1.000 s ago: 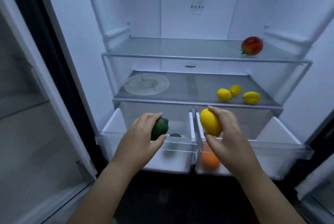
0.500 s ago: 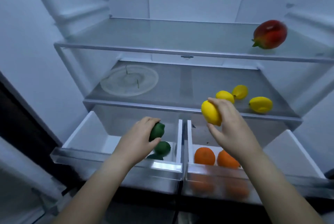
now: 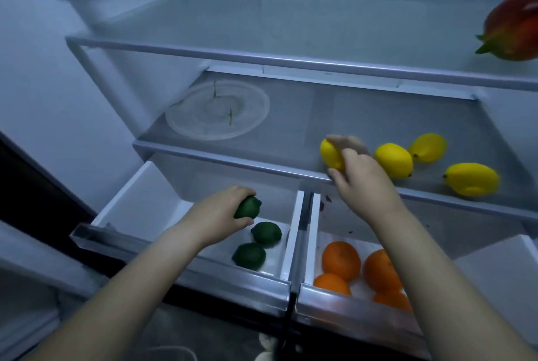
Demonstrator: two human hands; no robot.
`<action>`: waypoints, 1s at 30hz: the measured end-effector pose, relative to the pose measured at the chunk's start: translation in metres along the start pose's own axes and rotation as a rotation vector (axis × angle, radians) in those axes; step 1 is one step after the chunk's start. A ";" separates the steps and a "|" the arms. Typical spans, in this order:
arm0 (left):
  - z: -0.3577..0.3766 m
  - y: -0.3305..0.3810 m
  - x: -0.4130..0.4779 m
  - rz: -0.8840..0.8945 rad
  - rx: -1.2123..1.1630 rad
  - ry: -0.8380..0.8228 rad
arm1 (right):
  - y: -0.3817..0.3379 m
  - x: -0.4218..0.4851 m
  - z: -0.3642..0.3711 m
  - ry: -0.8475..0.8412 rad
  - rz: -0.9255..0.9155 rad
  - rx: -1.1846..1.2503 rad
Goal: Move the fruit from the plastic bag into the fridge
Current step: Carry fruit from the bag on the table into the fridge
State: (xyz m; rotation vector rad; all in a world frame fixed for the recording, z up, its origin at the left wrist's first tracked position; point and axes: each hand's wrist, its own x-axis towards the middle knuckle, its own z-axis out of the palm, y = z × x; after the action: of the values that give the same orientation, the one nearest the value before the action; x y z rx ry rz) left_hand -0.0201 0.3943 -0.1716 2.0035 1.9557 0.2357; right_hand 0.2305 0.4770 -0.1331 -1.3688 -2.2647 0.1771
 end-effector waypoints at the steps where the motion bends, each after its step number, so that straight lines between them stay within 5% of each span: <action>1: 0.000 -0.002 0.003 0.000 0.014 -0.026 | 0.000 0.000 0.004 -0.008 0.020 -0.002; 18: 0.028 -0.039 0.063 -0.014 0.200 -0.504 | 0.005 -0.005 0.015 0.028 0.010 0.152; 30: 0.047 -0.055 0.070 -0.035 0.147 -0.479 | 0.001 -0.005 0.012 0.044 0.076 0.127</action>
State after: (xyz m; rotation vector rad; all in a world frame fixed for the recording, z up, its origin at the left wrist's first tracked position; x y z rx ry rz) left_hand -0.0522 0.4585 -0.2419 1.8864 1.7333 -0.3748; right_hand 0.2272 0.4745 -0.1455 -1.3792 -2.1288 0.3077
